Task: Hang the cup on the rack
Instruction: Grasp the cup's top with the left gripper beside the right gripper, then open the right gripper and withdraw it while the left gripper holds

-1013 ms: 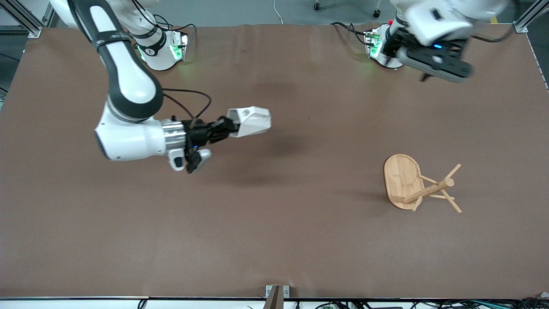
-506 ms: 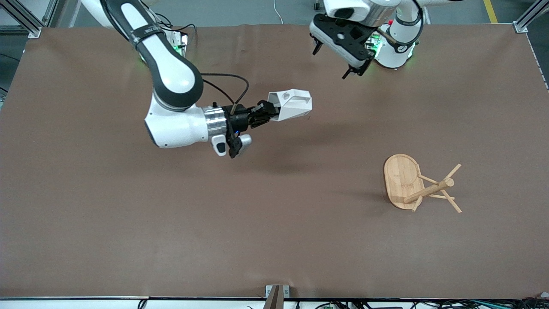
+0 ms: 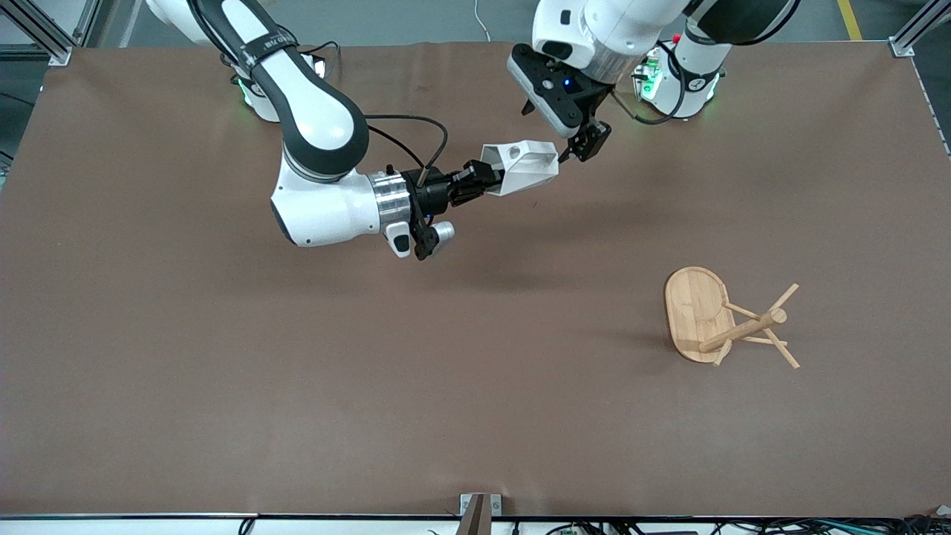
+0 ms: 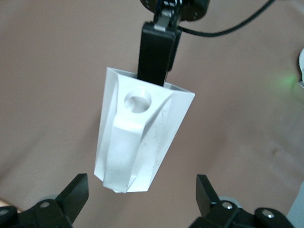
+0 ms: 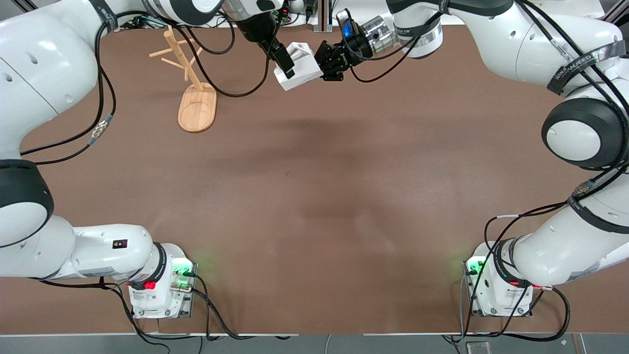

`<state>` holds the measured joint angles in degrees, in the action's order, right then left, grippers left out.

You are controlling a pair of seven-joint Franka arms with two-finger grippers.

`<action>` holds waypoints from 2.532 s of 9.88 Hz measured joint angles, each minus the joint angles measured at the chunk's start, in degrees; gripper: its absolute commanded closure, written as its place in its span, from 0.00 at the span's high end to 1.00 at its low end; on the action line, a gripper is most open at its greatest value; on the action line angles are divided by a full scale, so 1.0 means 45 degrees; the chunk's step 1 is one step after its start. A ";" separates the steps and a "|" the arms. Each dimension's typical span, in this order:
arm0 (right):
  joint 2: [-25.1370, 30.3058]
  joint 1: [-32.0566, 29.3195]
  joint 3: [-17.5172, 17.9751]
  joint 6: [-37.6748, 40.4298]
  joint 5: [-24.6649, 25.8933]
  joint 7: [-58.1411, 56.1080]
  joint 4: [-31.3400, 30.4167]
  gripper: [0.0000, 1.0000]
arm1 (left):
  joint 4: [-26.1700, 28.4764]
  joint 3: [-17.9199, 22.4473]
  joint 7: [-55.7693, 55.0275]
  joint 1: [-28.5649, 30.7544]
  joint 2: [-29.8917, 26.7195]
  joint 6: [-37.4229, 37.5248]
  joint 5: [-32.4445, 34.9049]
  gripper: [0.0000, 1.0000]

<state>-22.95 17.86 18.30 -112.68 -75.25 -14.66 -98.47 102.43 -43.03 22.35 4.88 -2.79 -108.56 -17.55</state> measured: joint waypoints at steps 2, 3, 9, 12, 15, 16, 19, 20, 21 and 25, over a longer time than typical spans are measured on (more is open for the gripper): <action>0.0005 0.0002 0.0114 0.0001 -0.0008 0.0047 0.0018 0.01 | 0.0513 0.0003 0.0779 0.0033 0.0024 -0.1005 -0.0205 1.00; 0.0009 0.0003 0.0180 0.0001 -0.0008 0.0090 0.0032 0.01 | 0.0795 0.0009 0.1315 0.0038 0.0029 -0.1362 -0.0593 1.00; 0.0043 -0.0003 0.0205 -0.0048 -0.0006 0.0154 0.0074 0.01 | 0.1401 0.0047 0.2653 0.0329 0.0195 -0.1777 -0.1363 1.00; 0.0043 -0.0011 0.0194 -0.0063 -0.0005 0.0159 0.0072 0.01 | 0.1400 0.0047 0.2706 0.0332 0.0232 -0.1878 -0.1567 0.71; 0.0043 -0.0033 0.0164 -0.0172 -0.0002 0.0172 0.0065 0.01 | 0.1400 0.0019 0.2920 0.0285 0.0245 -0.1950 -0.1643 0.13; 0.0043 -0.0033 0.0164 -0.0176 -0.0003 0.0172 0.0065 0.01 | 0.1400 0.0020 0.2934 0.0286 0.0251 -0.1956 -0.1643 0.04; 0.0057 -0.0069 0.0162 0.0236 0.0067 0.0627 0.0081 1.00 | 0.1402 0.0014 0.2938 0.0276 0.0296 -0.2105 -0.1656 0.00; 0.0084 -0.0083 0.0161 0.0403 0.0301 0.0683 0.0085 1.00 | 0.1401 0.0013 0.2938 0.0278 0.0369 -0.2190 -0.1658 0.00; 0.0119 -0.0174 0.0152 0.0412 0.0758 0.0721 0.0089 1.00 | 0.1402 0.0011 0.2938 0.0277 0.0408 -0.2236 -0.1658 0.00; 0.0593 -0.2302 -0.0099 0.0604 0.5082 0.0970 0.0088 1.00 | 0.1394 0.0035 0.2935 0.0317 0.0465 -0.2345 -0.1658 0.00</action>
<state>-20.28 7.50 17.86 -109.96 -52.38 -10.29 -98.08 108.70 -42.88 35.56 6.31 -0.70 -119.11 -25.01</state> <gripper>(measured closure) 0.000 0.256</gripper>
